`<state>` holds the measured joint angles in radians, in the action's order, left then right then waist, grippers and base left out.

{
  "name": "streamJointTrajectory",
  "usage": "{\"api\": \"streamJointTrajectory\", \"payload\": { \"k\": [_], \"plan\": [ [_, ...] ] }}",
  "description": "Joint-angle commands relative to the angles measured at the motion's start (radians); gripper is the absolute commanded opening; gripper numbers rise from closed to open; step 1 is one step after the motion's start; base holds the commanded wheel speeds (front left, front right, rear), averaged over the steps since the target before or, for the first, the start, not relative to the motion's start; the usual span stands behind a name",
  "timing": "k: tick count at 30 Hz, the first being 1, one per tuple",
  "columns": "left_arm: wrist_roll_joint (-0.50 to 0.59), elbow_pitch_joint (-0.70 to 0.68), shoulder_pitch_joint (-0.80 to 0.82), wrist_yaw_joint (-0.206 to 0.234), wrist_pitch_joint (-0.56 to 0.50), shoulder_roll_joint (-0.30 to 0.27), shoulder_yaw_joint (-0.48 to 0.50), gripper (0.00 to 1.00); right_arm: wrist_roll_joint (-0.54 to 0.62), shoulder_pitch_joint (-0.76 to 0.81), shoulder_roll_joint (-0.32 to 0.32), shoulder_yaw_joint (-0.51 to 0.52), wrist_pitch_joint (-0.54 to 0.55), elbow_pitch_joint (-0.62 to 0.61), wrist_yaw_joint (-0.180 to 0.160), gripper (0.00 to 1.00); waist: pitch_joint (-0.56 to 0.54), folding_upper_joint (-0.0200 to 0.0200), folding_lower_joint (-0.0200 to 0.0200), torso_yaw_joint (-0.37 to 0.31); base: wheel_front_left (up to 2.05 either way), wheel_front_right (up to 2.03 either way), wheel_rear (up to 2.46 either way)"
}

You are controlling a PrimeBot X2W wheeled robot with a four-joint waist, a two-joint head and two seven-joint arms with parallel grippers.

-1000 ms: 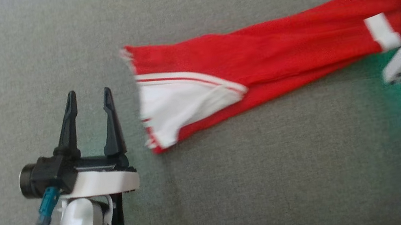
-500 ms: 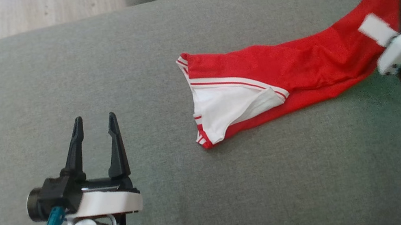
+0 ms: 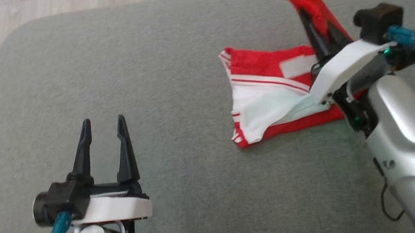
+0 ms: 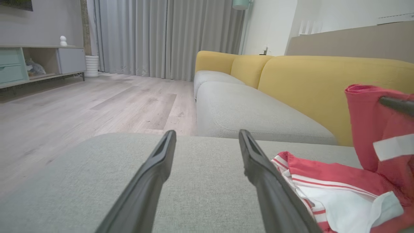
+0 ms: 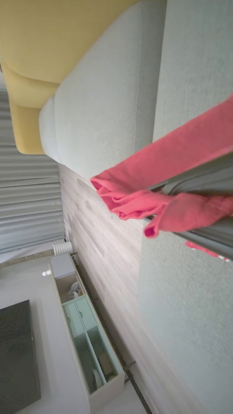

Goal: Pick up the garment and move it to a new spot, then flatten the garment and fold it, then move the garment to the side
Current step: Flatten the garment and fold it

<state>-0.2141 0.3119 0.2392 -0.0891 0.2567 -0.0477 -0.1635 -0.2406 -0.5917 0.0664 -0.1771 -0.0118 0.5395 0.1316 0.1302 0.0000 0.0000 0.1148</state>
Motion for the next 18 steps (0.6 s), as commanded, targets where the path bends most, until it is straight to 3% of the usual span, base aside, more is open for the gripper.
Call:
{"api": "streamJointTrajectory", "payload": {
  "k": [1,16,17,18],
  "plan": [
    [-0.015,-0.029,0.043,0.0,0.005,-0.003,0.016,1.0,-0.025,-0.017,-0.016,-0.044,-0.011,-0.014,-0.001,0.0,0.021,0.0,0.0,0.036,0.0,0.0,0.0],
    [-0.053,-0.02,0.066,0.026,0.005,-0.003,-0.045,1.0,-0.076,-0.027,-0.016,-0.261,-0.072,0.196,-0.001,0.0,0.059,0.0,0.0,0.123,0.0,0.0,0.0],
    [-0.053,-0.017,0.066,0.026,0.005,-0.003,-0.046,1.0,-0.073,-0.026,-0.016,-0.274,-0.073,0.208,-0.001,0.67,0.058,0.0,0.0,0.122,0.0,0.0,0.0],
    [-0.054,-0.013,0.066,0.026,0.005,-0.003,-0.048,1.0,-0.076,-0.024,-0.016,-0.289,-0.07,0.217,-0.001,1.0,0.057,0.0,0.0,0.12,0.0,0.0,0.0]
  ]
}}
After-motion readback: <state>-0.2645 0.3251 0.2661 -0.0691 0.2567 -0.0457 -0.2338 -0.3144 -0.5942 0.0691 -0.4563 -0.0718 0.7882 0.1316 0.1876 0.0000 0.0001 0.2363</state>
